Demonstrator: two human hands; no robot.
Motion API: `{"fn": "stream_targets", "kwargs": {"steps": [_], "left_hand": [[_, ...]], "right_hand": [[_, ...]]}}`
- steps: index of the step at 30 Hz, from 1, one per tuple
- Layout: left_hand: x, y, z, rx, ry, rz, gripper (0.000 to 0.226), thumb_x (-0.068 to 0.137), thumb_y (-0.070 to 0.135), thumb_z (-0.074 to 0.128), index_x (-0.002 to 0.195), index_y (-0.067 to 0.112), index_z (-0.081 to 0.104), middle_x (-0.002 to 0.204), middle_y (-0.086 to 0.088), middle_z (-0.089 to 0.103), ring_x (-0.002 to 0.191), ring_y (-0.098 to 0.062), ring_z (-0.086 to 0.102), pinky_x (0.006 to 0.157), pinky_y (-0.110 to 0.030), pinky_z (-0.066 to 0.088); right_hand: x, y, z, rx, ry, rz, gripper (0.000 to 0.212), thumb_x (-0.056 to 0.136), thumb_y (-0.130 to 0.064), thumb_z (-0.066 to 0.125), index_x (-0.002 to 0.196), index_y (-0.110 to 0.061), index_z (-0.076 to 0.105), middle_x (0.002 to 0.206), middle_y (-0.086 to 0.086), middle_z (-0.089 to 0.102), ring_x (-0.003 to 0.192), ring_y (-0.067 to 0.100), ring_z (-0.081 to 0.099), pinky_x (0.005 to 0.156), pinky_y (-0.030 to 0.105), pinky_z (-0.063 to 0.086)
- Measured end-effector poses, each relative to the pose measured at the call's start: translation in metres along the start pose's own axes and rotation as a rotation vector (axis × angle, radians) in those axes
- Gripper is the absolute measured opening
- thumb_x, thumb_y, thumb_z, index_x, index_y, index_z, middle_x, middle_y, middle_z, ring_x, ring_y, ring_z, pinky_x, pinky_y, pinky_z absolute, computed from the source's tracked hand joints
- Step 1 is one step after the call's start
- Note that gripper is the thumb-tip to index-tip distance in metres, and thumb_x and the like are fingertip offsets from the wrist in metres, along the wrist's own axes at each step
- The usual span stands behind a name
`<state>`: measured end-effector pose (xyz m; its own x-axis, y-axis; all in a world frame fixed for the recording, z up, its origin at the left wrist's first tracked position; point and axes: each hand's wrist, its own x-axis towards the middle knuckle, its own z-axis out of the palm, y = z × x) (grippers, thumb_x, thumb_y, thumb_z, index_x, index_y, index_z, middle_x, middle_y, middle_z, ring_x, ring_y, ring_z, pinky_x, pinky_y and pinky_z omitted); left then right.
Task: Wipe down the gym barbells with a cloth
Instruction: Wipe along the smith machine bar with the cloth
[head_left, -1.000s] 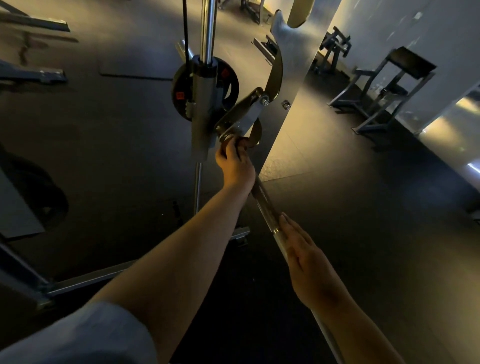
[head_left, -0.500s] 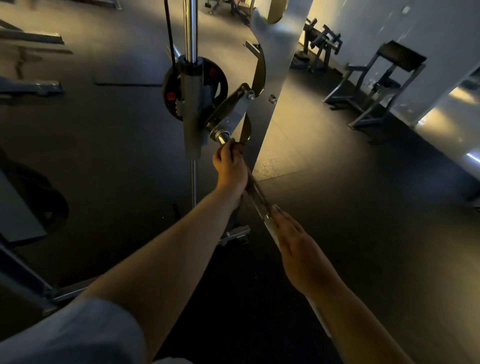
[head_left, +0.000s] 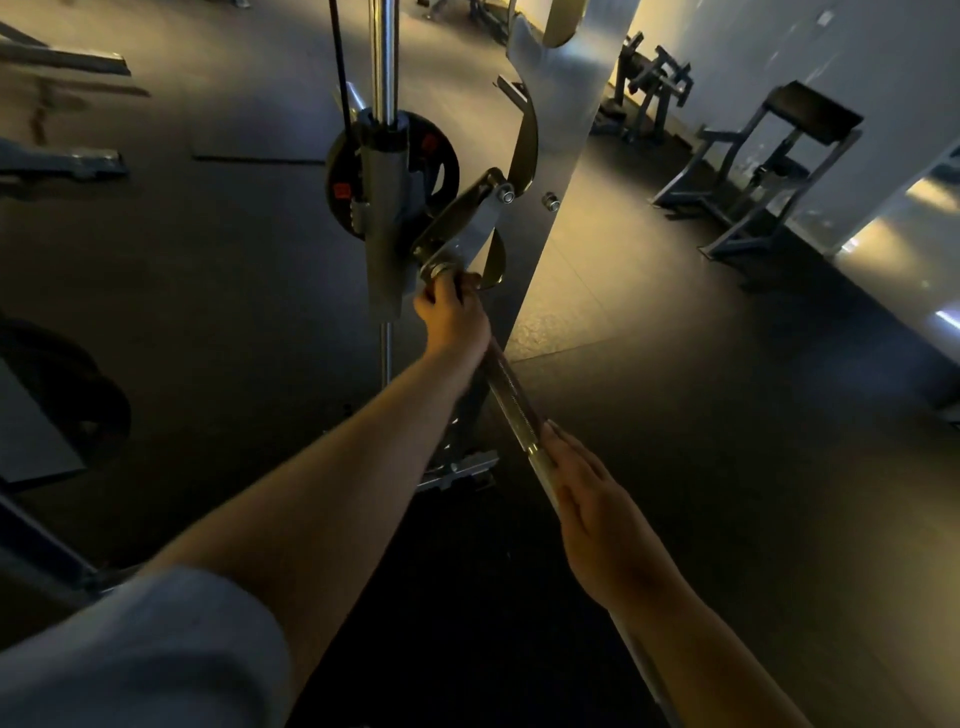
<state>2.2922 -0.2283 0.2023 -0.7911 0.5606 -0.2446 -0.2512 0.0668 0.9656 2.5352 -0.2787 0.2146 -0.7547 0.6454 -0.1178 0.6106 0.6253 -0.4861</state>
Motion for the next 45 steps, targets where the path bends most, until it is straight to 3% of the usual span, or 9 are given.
{"fn": "stream_targets", "kwargs": {"steps": [8, 13, 17, 20, 28, 31, 37, 42, 45], "left_hand": [[-0.057, -0.031, 0.014, -0.175, 0.013, 0.051, 0.058, 0.106, 0.016, 0.046, 0.156, 0.039, 0.027, 0.156, 0.000, 0.022, 0.133, -0.025, 0.042, 0.113, -0.051, 0.040], [-0.128, -0.044, 0.014, -0.359, -0.075, 0.124, 0.045, 0.109, 0.027, 0.045, 0.148, 0.047, 0.035, 0.164, 0.010, 0.013, 0.144, -0.018, 0.033, 0.119, -0.044, 0.033], [-0.075, -0.023, 0.006, -0.291, -0.052, 0.045, 0.047, 0.109, 0.027, 0.043, 0.154, 0.032, 0.031, 0.148, 0.005, 0.028, 0.117, -0.010, 0.053, 0.106, -0.038, 0.047], [-0.068, -0.022, 0.007, -0.202, -0.058, 0.086, 0.051, 0.109, 0.031, 0.041, 0.158, 0.032, 0.027, 0.152, 0.007, 0.020, 0.135, -0.023, 0.042, 0.115, -0.052, 0.039], [-0.197, -0.071, 0.022, -0.293, -0.101, 0.077, 0.051, 0.110, 0.024, 0.039, 0.158, 0.040, 0.027, 0.165, 0.021, 0.001, 0.150, -0.016, 0.022, 0.122, -0.044, 0.028], [-0.178, -0.065, 0.019, -0.237, -0.107, 0.047, 0.048, 0.111, 0.028, 0.038, 0.157, 0.038, 0.030, 0.165, 0.018, 0.003, 0.150, -0.017, 0.022, 0.123, -0.046, 0.027], [-0.172, -0.054, 0.021, -0.262, -0.075, 0.014, 0.048, 0.111, 0.033, 0.035, 0.157, 0.041, 0.026, 0.164, 0.017, 0.005, 0.144, -0.021, 0.030, 0.119, -0.050, 0.033], [-0.259, -0.080, 0.033, -0.273, -0.039, 0.020, 0.050, 0.111, 0.024, 0.034, 0.159, 0.038, 0.025, 0.166, 0.014, 0.006, 0.147, -0.007, 0.020, 0.102, -0.011, 0.027], [-0.317, -0.096, 0.034, -0.277, -0.133, 0.025, 0.054, 0.111, 0.022, 0.035, 0.158, 0.043, 0.021, 0.163, 0.022, 0.004, 0.142, -0.004, 0.024, 0.095, -0.009, 0.032]], "right_hand": [[-0.002, -0.005, -0.001, 0.050, 0.007, 0.011, 0.055, 0.109, -0.019, 0.037, 0.158, -0.037, 0.021, 0.166, -0.015, 0.020, 0.137, -0.013, 0.019, 0.095, -0.008, 0.021], [-0.004, -0.005, -0.001, 0.120, 0.009, 0.002, 0.055, 0.108, -0.025, 0.039, 0.160, -0.034, 0.024, 0.166, -0.016, 0.022, 0.150, -0.005, 0.018, 0.125, 0.030, 0.025], [-0.014, -0.008, -0.006, 0.110, -0.027, 0.046, 0.056, 0.109, -0.020, 0.036, 0.160, -0.035, 0.018, 0.167, -0.013, 0.020, 0.139, -0.010, 0.016, 0.105, 0.003, 0.016], [-0.027, -0.005, -0.008, 0.101, -0.036, 0.054, 0.056, 0.110, -0.020, 0.034, 0.160, -0.036, 0.017, 0.166, -0.015, 0.020, 0.134, -0.012, 0.016, 0.092, -0.005, 0.018], [-0.058, 0.005, -0.010, 0.251, -0.062, 0.045, 0.055, 0.108, -0.020, 0.040, 0.158, -0.036, 0.021, 0.166, -0.013, 0.024, 0.146, -0.007, 0.022, 0.113, 0.007, 0.022], [-0.068, 0.006, -0.013, 0.277, -0.074, 0.055, 0.053, 0.110, -0.023, 0.038, 0.157, -0.040, 0.022, 0.163, -0.017, 0.025, 0.142, -0.011, 0.024, 0.107, 0.002, 0.023], [-0.098, 0.014, -0.016, 0.226, -0.075, 0.076, 0.054, 0.110, -0.020, 0.038, 0.160, -0.035, 0.021, 0.164, -0.012, 0.026, 0.147, 0.006, 0.029, 0.114, 0.019, 0.027], [-0.128, 0.032, -0.016, 0.319, -0.078, 0.051, 0.054, 0.108, -0.021, 0.041, 0.158, -0.036, 0.028, 0.163, -0.011, 0.032, 0.147, 0.001, 0.031, 0.121, 0.029, 0.032], [-0.148, 0.041, -0.016, 0.393, -0.089, 0.051, 0.050, 0.108, -0.026, 0.038, 0.155, -0.042, 0.033, 0.160, -0.012, 0.037, 0.146, 0.002, 0.036, 0.122, 0.038, 0.035]]}}
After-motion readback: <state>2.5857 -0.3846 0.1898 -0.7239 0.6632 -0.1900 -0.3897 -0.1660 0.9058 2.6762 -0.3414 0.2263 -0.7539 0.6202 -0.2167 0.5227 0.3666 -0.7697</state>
